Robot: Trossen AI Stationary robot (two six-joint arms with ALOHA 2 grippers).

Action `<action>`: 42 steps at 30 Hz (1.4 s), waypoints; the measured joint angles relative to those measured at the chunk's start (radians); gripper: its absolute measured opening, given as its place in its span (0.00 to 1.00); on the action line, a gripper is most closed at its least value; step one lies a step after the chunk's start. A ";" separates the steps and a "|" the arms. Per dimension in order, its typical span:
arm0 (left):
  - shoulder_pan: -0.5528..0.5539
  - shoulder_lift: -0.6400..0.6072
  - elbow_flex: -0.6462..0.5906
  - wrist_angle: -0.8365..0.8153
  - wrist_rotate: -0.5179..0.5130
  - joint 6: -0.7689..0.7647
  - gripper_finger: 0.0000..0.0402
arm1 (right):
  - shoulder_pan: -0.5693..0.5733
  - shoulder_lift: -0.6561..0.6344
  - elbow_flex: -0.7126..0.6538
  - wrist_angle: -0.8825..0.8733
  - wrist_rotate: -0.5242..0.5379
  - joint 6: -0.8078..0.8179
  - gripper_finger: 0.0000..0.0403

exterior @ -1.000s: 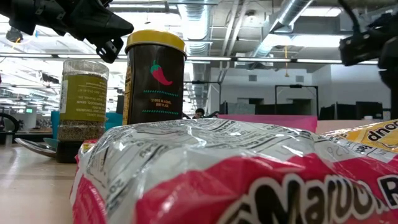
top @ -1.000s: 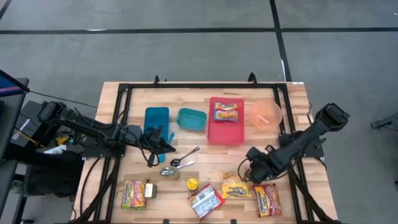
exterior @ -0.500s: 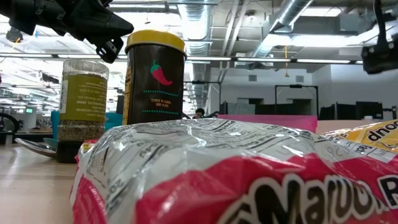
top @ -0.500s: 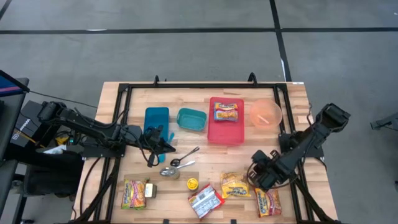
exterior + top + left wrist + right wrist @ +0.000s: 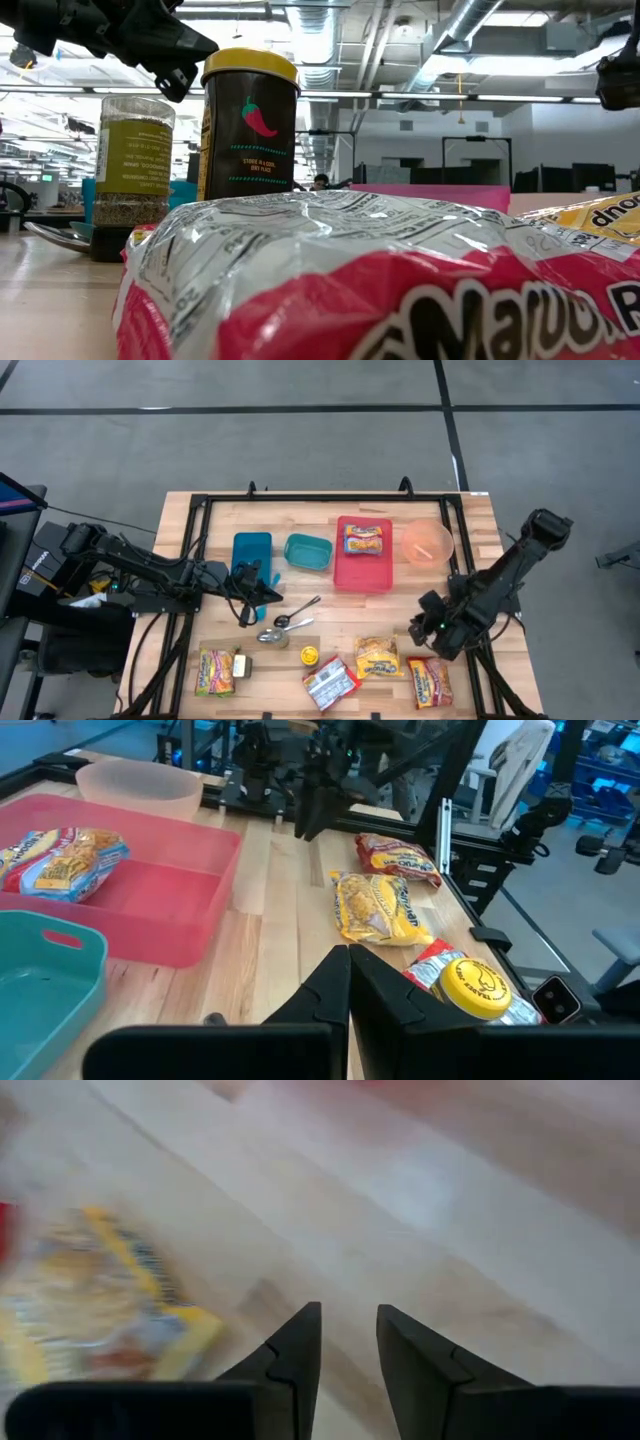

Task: Pick & Place Food Item
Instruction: Put the yellow noodle pack into the red bin

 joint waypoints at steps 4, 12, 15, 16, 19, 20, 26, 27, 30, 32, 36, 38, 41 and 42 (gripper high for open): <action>0.000 0.000 0.000 0.000 -0.004 0.000 0.00 | 0.000 -0.072 -0.076 0.197 0.014 -0.036 0.24; 0.000 0.000 0.000 0.000 -0.004 0.000 0.00 | 0.000 -0.101 -0.161 0.411 -0.001 -0.049 0.24; 0.000 0.000 0.000 0.001 -0.004 0.000 0.00 | -0.001 -0.092 -0.160 0.432 -0.031 -0.042 0.24; 0.000 0.000 0.000 0.001 -0.004 0.000 0.00 | -0.001 -0.088 -0.160 0.437 -0.034 -0.038 0.24; 0.000 0.000 0.000 0.001 -0.003 0.000 0.00 | -0.001 -0.070 -0.160 0.472 -0.047 -0.035 0.26; 0.000 0.000 0.000 0.001 -0.003 0.000 0.00 | -0.002 -0.061 -0.160 0.478 -0.059 -0.034 0.28; 0.000 0.000 0.000 0.001 -0.003 0.000 0.00 | -0.021 0.007 -0.160 0.508 -0.092 -0.028 0.45; 0.000 0.000 0.000 0.001 -0.003 0.000 0.00 | -0.029 0.020 -0.160 0.518 -0.092 -0.026 0.49; 0.000 0.000 0.000 0.001 -0.002 0.000 0.00 | -0.052 0.062 -0.160 0.563 -0.107 -0.040 0.60; 0.000 0.000 0.000 0.001 -0.002 0.000 0.00 | -0.063 0.086 -0.160 0.621 -0.115 -0.070 0.65; 0.000 0.000 0.000 0.001 0.001 0.000 0.00 | -0.074 0.128 -0.160 0.729 -0.114 -0.127 0.70; 0.000 0.000 0.000 0.001 0.001 0.000 0.00 | -0.083 0.150 -0.159 0.765 -0.114 -0.136 0.71; 0.000 0.000 0.000 0.001 0.001 0.000 0.00 | -0.096 0.186 -0.159 0.780 -0.125 -0.136 0.71; 0.000 0.000 0.000 0.001 0.001 0.000 0.00 | -0.102 0.200 -0.159 0.792 -0.129 -0.137 0.71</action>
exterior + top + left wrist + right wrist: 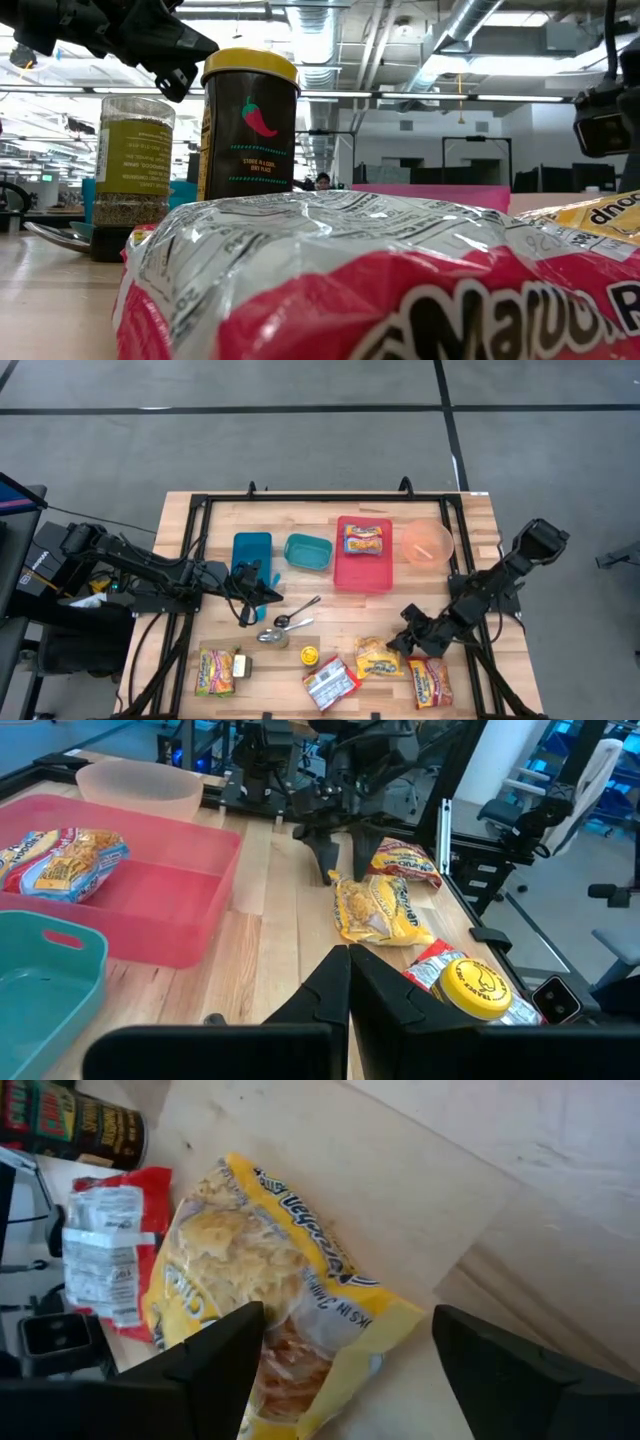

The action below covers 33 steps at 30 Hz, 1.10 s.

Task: Pick & Place Food Item
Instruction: Put the yellow noodle pack into the red bin

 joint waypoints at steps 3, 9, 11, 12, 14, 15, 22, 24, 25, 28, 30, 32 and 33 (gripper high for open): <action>0.000 0.000 0.000 0.000 0.000 0.000 0.00 | -0.010 0.036 0.002 0.046 -0.005 -0.021 0.71; 0.000 0.000 0.000 0.000 -0.001 0.000 0.00 | -0.011 0.060 0.000 0.129 -0.008 -0.078 0.71; 0.000 0.000 0.000 0.000 -0.005 0.000 0.00 | -0.011 0.060 0.000 0.127 -0.008 -0.078 0.71; 0.000 0.000 0.000 0.000 -0.005 0.000 0.00 | -0.011 0.060 0.000 0.126 -0.009 -0.078 0.71; 0.000 0.000 0.000 0.000 -0.005 0.000 0.00 | -0.011 0.060 0.000 0.125 -0.009 -0.081 0.71; 0.000 0.000 0.000 0.000 -0.005 0.000 0.00 | -0.011 0.060 0.000 0.125 -0.009 -0.081 0.71; 0.000 0.000 0.000 0.000 -0.004 0.000 0.00 | -0.011 0.060 0.000 0.121 -0.011 -0.081 0.63; 0.000 0.000 0.000 0.000 -0.004 0.000 0.00 | -0.011 0.060 0.000 0.123 -0.013 -0.080 0.59; 0.000 0.000 0.000 0.000 -0.004 0.000 0.00 | -0.011 0.060 0.000 0.124 -0.013 -0.080 0.57; 0.000 0.000 0.000 0.000 -0.004 0.000 0.00 | -0.011 0.060 0.000 0.128 -0.013 -0.091 0.51; 0.000 0.000 0.000 0.000 -0.004 0.000 0.00 | -0.011 0.060 0.000 0.133 -0.013 -0.100 0.47; 0.000 0.000 0.000 0.000 -0.003 0.000 0.00 | -0.011 0.059 0.000 0.133 -0.012 -0.101 0.43; 0.000 0.000 0.000 0.000 -0.003 0.000 0.00 | -0.011 0.059 0.000 0.132 -0.012 -0.101 0.41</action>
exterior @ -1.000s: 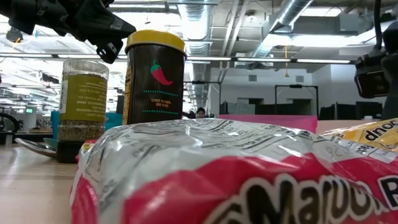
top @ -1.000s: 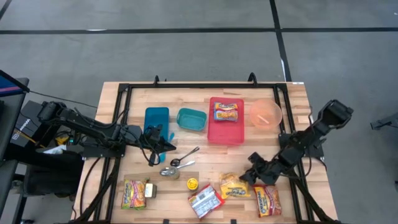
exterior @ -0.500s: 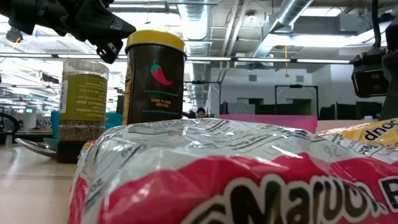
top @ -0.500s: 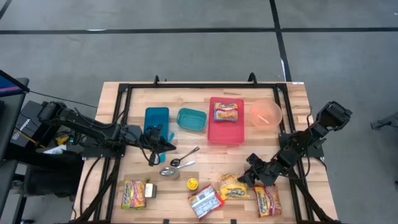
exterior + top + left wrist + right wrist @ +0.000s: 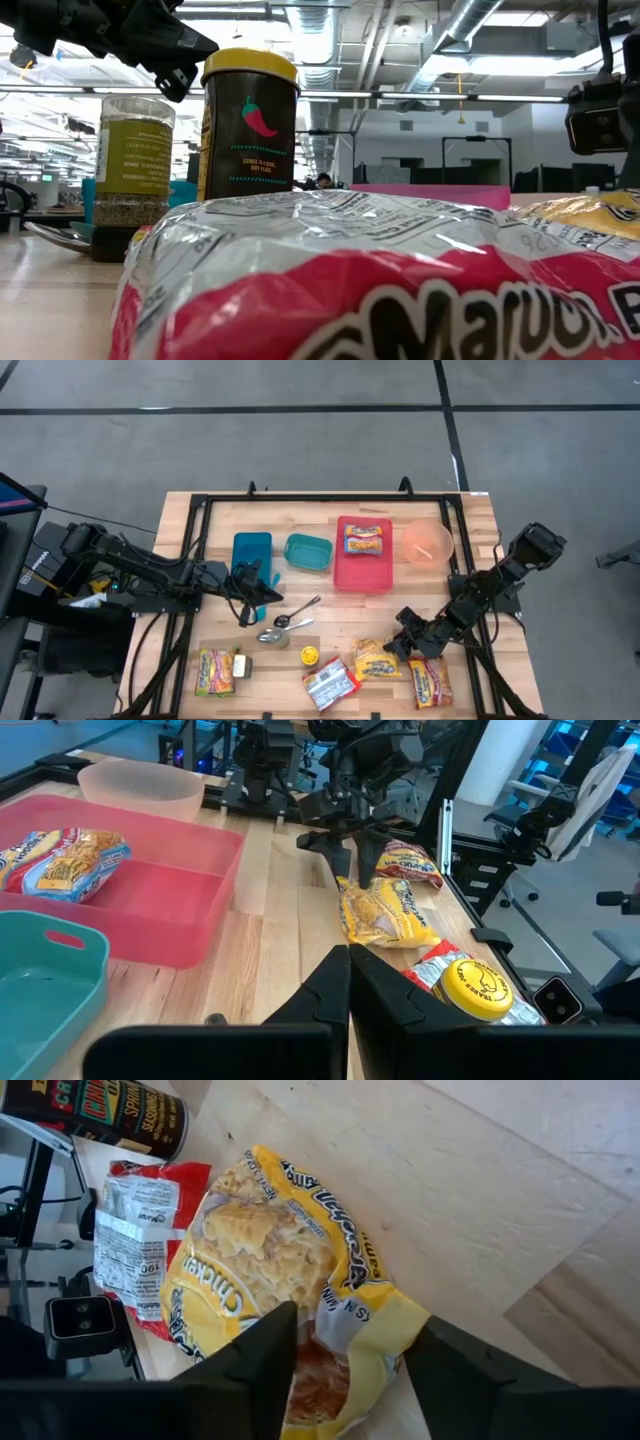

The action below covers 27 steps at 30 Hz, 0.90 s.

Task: Pick & Place Food Item
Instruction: Put the yellow noodle pack into the red bin

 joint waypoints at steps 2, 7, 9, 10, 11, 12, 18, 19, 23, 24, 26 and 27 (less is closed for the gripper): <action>0.000 0.000 0.000 0.000 0.000 0.000 0.00 | 0.000 0.000 0.000 0.000 0.000 0.000 0.38; 0.000 0.000 0.000 0.000 0.001 0.000 0.00 | 0.000 0.000 0.000 0.001 0.001 -0.003 0.31; 0.000 0.000 0.000 0.000 0.005 0.000 0.00 | 0.000 0.000 0.000 0.002 0.001 -0.004 0.29; 0.000 0.000 0.000 0.000 0.004 0.000 0.00 | 0.000 0.000 0.000 0.003 0.001 -0.006 0.29; 0.000 0.000 0.000 0.000 0.004 0.000 0.00 | 0.000 0.000 0.000 0.003 0.001 -0.006 0.28; 0.000 0.000 0.000 0.000 0.004 0.000 0.00 | 0.000 0.000 0.000 0.003 0.001 -0.006 0.28; 0.000 0.000 0.000 0.000 0.004 0.000 0.00 | 0.000 0.000 0.000 0.005 0.003 -0.017 0.28; 0.000 0.000 0.000 0.000 0.003 0.000 0.00 | 0.000 0.000 0.000 0.005 0.003 -0.025 0.28; 0.000 0.000 0.000 0.000 0.003 0.000 0.00 | 0.001 0.001 0.000 0.007 0.032 -0.050 0.27; 0.000 0.000 0.000 0.000 0.003 0.000 0.00 | 0.001 0.001 -0.001 0.011 0.038 -0.065 0.27; 0.000 0.000 0.000 0.000 0.003 0.000 0.00 | 0.000 0.002 -0.002 0.019 0.054 -0.095 0.27; 0.000 0.000 0.000 0.000 0.002 0.000 0.00 | -0.002 0.002 -0.002 0.020 0.057 -0.105 0.27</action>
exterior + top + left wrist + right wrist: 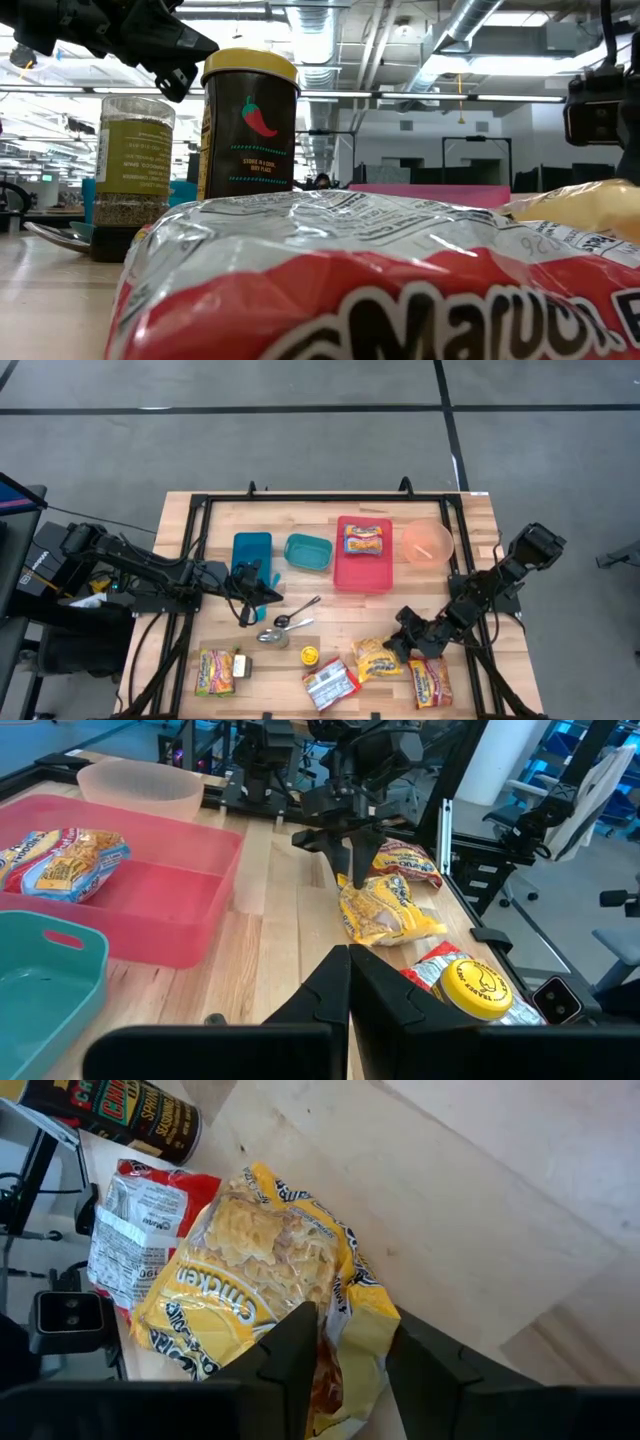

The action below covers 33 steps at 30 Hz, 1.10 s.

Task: Pick & Place Food Item
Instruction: Put the yellow noodle pack into the red bin

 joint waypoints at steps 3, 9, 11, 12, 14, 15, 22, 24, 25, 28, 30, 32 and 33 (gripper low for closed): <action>0.000 0.000 0.000 0.000 -0.004 0.000 0.00 | -0.012 0.000 0.004 -0.002 0.001 -0.026 0.27; 0.000 0.000 0.000 0.000 -0.004 0.000 0.00 | -0.049 0.000 0.009 0.002 0.001 -0.059 0.20; 0.000 0.000 0.000 0.000 -0.003 0.000 0.00 | -0.057 0.000 0.009 0.004 0.001 -0.072 0.17; 0.000 0.000 0.000 0.000 -0.003 0.000 0.00 | -0.059 0.000 0.009 0.005 0.001 -0.081 0.16; 0.000 0.000 0.000 0.000 -0.003 0.000 0.00 | -0.064 0.000 0.010 0.005 0.001 -0.085 0.15; 0.000 0.000 0.000 0.000 -0.003 0.000 0.00 | -0.067 0.000 0.010 0.006 0.002 -0.090 0.14; 0.000 0.000 0.000 0.000 -0.003 0.000 0.00 | -0.100 -0.001 0.010 0.008 0.007 -0.152 0.13; 0.000 0.000 0.000 0.000 -0.002 0.000 0.00 | -0.111 -0.001 0.010 0.011 0.008 -0.174 0.13; 0.000 0.000 0.000 0.000 -0.002 0.000 0.00 | -0.117 -0.001 0.010 0.015 0.010 -0.183 0.13; 0.000 0.000 0.000 0.000 -0.002 0.000 0.00 | -0.130 -0.001 0.010 0.037 0.025 -0.211 0.13; 0.000 0.000 0.000 0.000 -0.002 0.000 0.00 | -0.137 -0.001 0.010 0.039 0.026 -0.217 0.13; 0.000 0.000 0.000 0.000 -0.002 0.000 0.00 | -0.142 -0.001 0.010 0.040 0.027 -0.233 0.13; 0.000 0.000 0.000 0.000 -0.002 0.000 0.00 | -0.142 -0.001 0.010 0.040 0.027 -0.238 0.13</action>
